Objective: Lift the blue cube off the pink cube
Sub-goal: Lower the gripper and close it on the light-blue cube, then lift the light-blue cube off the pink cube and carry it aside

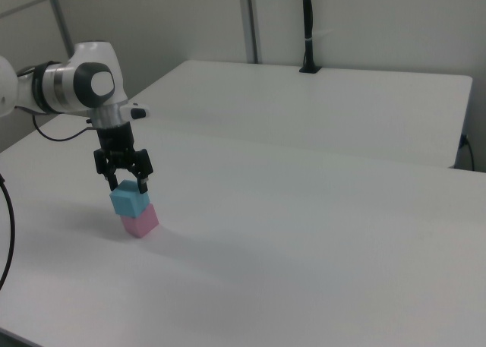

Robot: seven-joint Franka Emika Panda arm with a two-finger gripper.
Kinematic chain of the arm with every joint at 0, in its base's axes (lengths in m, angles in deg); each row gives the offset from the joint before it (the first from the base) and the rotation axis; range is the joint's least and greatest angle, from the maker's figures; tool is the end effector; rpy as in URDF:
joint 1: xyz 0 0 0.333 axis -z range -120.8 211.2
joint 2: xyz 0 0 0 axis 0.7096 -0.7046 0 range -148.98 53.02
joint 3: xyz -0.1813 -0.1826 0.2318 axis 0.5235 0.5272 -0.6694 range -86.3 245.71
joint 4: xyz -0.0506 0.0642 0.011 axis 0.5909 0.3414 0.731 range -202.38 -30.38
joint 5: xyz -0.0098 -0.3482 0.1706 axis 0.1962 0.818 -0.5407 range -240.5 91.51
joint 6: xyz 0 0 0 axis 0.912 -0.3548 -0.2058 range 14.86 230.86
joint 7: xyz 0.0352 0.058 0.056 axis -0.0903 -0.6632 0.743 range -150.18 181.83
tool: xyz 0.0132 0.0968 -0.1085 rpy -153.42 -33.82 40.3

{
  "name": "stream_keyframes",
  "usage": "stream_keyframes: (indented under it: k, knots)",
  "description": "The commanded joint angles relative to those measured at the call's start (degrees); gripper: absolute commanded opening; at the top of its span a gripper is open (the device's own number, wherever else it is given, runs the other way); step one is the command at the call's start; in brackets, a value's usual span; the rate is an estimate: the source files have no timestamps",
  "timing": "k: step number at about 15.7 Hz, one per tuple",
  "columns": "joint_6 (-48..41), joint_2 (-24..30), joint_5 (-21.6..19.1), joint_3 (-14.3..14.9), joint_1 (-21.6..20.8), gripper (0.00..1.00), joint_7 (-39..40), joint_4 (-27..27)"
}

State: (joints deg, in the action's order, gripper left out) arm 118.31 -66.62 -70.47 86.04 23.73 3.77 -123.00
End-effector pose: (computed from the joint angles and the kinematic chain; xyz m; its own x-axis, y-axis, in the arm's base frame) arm 0.5996 0.1587 0.3875 0.9787 0.0627 -0.1953 0.0916 -0.9855 0.1425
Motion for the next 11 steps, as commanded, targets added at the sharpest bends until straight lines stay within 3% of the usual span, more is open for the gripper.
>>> stream_keyframes:
  k: [1, 2, 3, 7, 11]
  knots:
    - [1.4, 0.6, 0.6, 0.4, -1.6, 0.54, 0.0, -1.6]
    - [1.3, 0.6, 0.7, 0.4, -1.5, 0.27, 0.3, -1.6]
    - [1.2, 0.8, 0.6, 0.4, -1.4, 0.13, 1.1, -1.4]
    - [-2.5, 1.9, -0.2, 2.5, 0.6, 0.1, 6.6, 1.9]
    - [-2.9, 0.8, -1.8, 4.9, 7.0, 0.14, 14.2, 6.8]
